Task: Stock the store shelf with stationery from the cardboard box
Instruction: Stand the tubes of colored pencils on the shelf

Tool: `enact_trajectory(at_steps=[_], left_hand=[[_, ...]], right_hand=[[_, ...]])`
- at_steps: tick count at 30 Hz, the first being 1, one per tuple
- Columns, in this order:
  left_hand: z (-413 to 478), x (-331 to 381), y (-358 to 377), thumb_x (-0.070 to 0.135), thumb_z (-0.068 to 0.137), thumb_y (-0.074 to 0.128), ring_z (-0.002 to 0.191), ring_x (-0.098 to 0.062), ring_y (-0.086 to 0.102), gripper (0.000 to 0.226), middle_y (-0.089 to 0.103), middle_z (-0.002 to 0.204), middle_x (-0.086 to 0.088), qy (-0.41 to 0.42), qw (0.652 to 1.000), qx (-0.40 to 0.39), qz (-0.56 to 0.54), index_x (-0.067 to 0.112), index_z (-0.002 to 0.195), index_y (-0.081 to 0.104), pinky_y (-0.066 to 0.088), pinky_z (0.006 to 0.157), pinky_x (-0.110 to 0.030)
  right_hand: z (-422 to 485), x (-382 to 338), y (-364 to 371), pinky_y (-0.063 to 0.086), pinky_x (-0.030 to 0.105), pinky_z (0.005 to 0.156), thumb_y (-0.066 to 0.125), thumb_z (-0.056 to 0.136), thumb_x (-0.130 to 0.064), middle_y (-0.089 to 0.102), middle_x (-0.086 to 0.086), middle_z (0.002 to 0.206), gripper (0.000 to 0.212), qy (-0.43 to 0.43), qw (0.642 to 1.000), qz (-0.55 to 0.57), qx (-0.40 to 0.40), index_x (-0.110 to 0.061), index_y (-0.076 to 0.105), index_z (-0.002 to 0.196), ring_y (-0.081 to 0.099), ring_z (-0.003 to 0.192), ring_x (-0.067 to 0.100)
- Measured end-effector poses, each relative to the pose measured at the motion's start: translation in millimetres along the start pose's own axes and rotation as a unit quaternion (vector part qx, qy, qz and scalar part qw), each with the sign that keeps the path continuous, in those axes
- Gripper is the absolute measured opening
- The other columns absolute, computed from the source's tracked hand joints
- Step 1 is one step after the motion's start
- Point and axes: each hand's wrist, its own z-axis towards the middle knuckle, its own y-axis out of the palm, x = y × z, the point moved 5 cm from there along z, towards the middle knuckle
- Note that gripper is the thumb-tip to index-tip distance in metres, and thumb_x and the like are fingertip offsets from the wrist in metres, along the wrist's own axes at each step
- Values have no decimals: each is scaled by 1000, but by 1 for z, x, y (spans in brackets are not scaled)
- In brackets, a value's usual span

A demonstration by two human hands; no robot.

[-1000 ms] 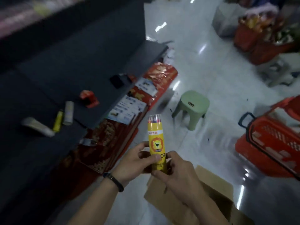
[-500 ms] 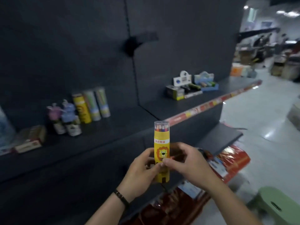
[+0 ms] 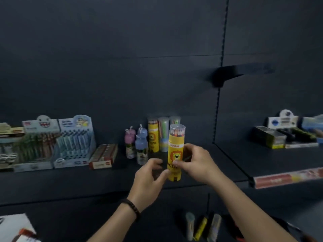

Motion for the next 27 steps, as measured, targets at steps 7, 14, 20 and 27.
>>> enact_trajectory(at_steps=[7, 14, 20, 27], left_hand=[[52, -80, -10, 34, 94, 69, 92, -12, 56, 17, 56, 106, 14, 17, 963, 122, 239, 35, 106, 58, 54, 77, -36], [64, -95, -3, 30, 94, 66, 86, -7, 53, 17, 50, 100, 16, 38, 972, 100, 209, 36, 97, 51, 48, 69, -24], [65, -95, 5, 30, 94, 55, 81, -8, 49, 11, 53, 94, 14, 57, 962, 51, 263, 36, 89, 47, 47, 69, -28], [64, -96, 6, 33, 92, 49, 83, -9, 50, 3, 55, 92, 14, 55, 962, 30, 267, 36, 91, 49, 51, 73, -34]], right_hand=[[121, 36, 56, 58, 34, 82, 77, 92, -43, 70, -10, 103, 28, -7, 995, -93, -30, -27, 65, 111, 67, 94, 11], [161, 56, 98, 58, 42, 81, 65, 94, -24, 66, 2, 103, 18, -28, 995, -95, -7, -24, 54, 108, 66, 98, 25], [172, 60, 112, 60, 46, 77, 66, 98, -22, 66, 4, 102, 29, -10, 996, -80, 23, -23, 46, 118, 65, 93, 25], [181, 56, 125, 60, 44, 80, 61, 94, -1, 64, 6, 106, 41, 9, 995, -92, 27, -20, 45, 126, 64, 97, 24]])
